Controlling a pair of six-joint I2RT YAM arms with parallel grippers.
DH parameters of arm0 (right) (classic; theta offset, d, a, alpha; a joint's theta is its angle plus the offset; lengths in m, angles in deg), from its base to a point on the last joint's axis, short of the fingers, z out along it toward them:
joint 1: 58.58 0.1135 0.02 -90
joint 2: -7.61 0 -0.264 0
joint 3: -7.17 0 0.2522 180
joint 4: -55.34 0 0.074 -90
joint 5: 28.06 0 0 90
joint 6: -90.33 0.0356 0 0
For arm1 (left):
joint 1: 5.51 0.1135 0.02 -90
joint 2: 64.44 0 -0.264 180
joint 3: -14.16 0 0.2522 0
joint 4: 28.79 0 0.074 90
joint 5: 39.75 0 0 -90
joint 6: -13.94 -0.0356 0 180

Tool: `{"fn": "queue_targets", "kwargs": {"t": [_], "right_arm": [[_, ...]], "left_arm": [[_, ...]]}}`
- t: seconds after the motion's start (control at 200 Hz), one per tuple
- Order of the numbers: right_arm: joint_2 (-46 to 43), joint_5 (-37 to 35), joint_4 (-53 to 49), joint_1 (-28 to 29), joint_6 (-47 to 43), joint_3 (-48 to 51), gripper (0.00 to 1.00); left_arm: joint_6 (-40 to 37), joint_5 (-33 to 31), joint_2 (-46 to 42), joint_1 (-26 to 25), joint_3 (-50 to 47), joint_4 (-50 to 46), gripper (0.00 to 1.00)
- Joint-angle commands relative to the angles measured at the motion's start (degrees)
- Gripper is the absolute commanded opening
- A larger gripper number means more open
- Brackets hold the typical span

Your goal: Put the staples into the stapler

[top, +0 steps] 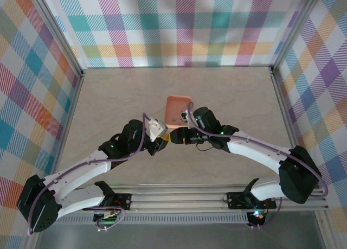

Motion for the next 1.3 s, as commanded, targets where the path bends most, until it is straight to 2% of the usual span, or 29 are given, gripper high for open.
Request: {"fn": "queue_targets", "kwargs": {"t": [0.0,0.155,0.415,0.665,0.755,0.845,0.92,1.035,1.09,1.18,1.295], "right_arm": [[-4.35,-1.01,2.89,0.56,-0.26,0.9,0.53],[-5.39,-0.06,3.75,0.5,0.03,1.18,0.54],[-1.07,2.05,5.14,0.56,0.88,-1.31,0.53],[1.08,2.57,8.34,0.56,2.07,-1.51,0.48],[1.74,2.75,8.8,0.56,2.45,-1.5,0.43],[2.11,3.09,8.85,0.55,2.54,-1.34,0.33],[2.2,3.32,8.76,0.56,2.54,-1.24,0.31],[1.96,3.1,8.15,0.52,1.31,-1.15,0.22],[1.36,2.39,7.22,0.56,-0.1,-0.89,0.19],[-0.32,0.45,3.56,0.41,-4.26,-0.81,0.16],[-3.46,-1.11,-1.52,-0.97,-12.26,-0.54,0.14]], "left_arm": [[-0.53,1.91,-0.16,-0.53,-0.22,2.83,0.25],[-0.59,2.33,0.04,-0.56,-0.21,3.1,0.25],[-0.45,3.23,0.16,-0.55,-0.15,3.35,0.25],[-0.29,3.94,0.36,-0.69,-0.22,3.66,0.25],[-0.27,3.89,0.25,-0.65,-0.28,3.63,0.25],[-0.2,3.84,0.19,-0.72,-0.25,3.72,0.25],[-0.11,4.02,0.17,-0.76,-0.15,3.78,0.25],[0.0,4.1,0.14,-0.78,-0.05,3.6,0.26],[0.08,4.01,-0.01,-0.71,0.35,2.97,0.32],[0.34,3.95,-0.86,-0.78,1.05,1.2,0.53],[-0.14,4.84,-2.69,-0.65,1.01,-0.38,0.7]]}}
